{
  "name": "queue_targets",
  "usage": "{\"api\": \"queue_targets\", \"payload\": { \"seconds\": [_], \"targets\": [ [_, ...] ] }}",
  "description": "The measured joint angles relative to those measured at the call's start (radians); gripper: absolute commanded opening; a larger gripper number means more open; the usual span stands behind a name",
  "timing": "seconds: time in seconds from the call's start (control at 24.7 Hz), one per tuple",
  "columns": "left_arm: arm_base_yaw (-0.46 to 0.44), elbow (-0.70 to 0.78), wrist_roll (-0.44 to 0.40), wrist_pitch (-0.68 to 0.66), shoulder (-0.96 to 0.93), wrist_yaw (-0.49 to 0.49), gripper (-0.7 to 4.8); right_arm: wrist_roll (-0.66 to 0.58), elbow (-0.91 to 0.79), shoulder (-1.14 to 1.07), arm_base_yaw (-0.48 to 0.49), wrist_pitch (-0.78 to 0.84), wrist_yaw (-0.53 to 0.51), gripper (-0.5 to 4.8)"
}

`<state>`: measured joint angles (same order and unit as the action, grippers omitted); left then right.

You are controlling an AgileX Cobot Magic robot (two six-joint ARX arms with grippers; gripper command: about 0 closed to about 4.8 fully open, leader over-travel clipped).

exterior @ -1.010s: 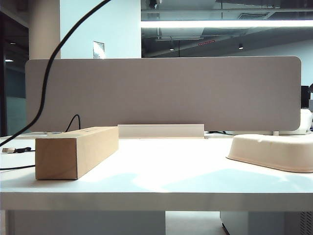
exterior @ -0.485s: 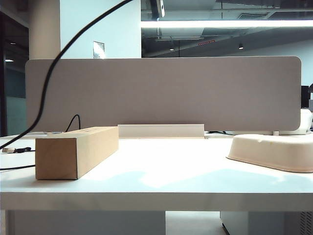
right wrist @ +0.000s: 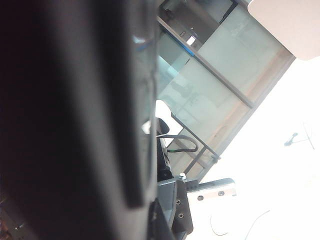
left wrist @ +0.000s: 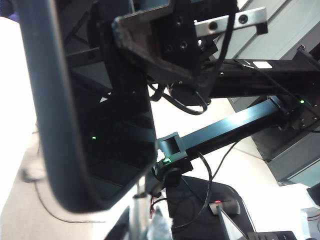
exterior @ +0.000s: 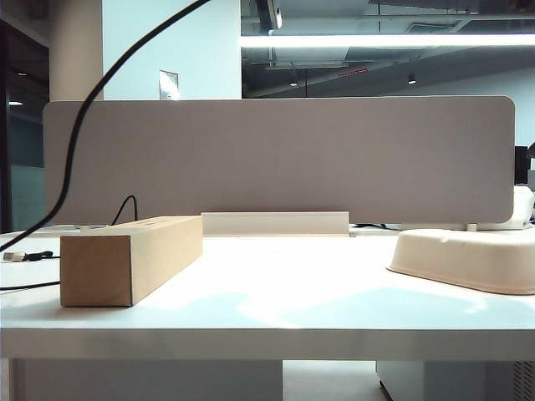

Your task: Pick up the charging cable and the phone, plug the charging cable into the charging port on the phone, and finally place them back on the table.

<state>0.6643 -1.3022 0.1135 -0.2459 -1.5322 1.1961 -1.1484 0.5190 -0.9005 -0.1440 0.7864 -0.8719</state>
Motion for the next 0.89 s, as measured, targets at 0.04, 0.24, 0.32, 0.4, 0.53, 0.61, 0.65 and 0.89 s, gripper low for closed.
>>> {"api": "queue_targets", "payload": {
  "seconds": [0.04,0.24,0.32,0.4,0.53,0.61,0.65,0.89],
  "targets": [
    [0.000,0.000,0.000,0.000,0.000,-0.008,-0.06,0.005,0.000,0.000,0.000,0.000,0.000,-0.06],
    [0.000,0.000,0.000,0.011,0.000,-0.045,-0.06,0.010,0.000,0.000,0.002,-0.002,0.001,-0.06],
    [0.000,0.000,0.000,0.021,0.000,-0.048,-0.06,0.010,0.000,0.000,0.003,-0.002,0.001,-0.06],
    [0.000,0.000,0.000,0.034,0.000,-0.049,-0.06,0.011,0.000,0.000,0.003,-0.006,-0.001,-0.06],
    [0.000,0.001,0.000,0.037,0.000,-0.060,-0.06,0.012,0.001,0.000,0.004,-0.019,-0.003,-0.06],
    [0.000,0.001,0.012,0.043,0.000,-0.078,-0.06,0.017,0.001,0.000,0.004,-0.023,0.001,-0.06],
    [0.000,0.001,0.018,0.054,0.000,-0.082,-0.06,0.020,0.001,0.000,0.004,-0.024,0.003,-0.06],
    [0.000,0.005,0.083,0.129,-0.005,-0.100,-0.06,0.068,0.005,-0.001,-0.004,-0.061,0.014,-0.06]
  ]
}}
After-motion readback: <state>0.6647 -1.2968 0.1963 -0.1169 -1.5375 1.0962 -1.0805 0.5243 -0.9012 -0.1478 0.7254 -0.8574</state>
